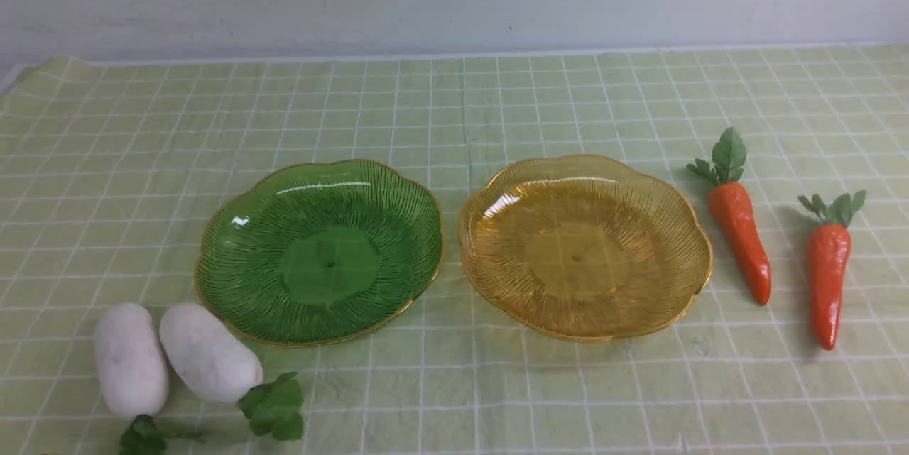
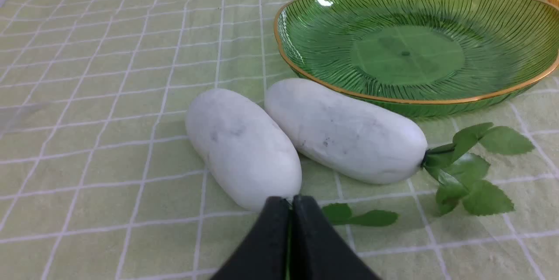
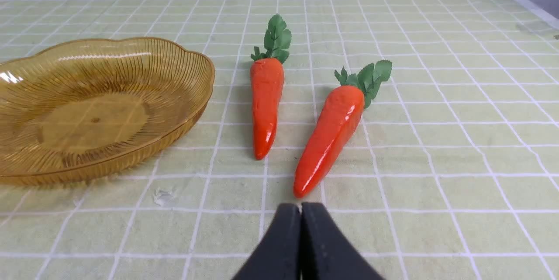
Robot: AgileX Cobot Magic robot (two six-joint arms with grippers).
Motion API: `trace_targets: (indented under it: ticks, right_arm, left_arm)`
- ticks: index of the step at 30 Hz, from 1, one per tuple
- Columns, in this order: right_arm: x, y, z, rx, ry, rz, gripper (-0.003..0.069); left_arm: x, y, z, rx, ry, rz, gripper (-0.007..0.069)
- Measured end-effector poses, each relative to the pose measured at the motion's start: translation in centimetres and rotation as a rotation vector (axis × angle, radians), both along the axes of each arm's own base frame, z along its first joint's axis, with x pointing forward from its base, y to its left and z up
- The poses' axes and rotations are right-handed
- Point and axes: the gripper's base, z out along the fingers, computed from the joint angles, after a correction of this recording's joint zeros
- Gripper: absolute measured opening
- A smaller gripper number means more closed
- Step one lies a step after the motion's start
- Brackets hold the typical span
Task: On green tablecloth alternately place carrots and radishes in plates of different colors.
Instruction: 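Pick up the white radish and place it in the left plate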
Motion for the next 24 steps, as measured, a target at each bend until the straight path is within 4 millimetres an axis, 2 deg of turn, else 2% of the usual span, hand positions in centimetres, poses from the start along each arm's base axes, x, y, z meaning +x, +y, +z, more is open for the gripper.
trace_targets:
  ticks: [18, 24]
  right_arm:
    - [0.0, 0.0, 0.0, 0.0, 0.0, 0.0, -0.0015]
    - [0.0, 0.0, 0.0, 0.0, 0.0, 0.0, -0.0015]
  left_arm:
    - [0.0, 0.0, 0.1, -0.018, -0.013, 0.002, -0.0008]
    - [0.3, -0.5, 1.4, -0.396, -0.142, 0.035, -0.0008]
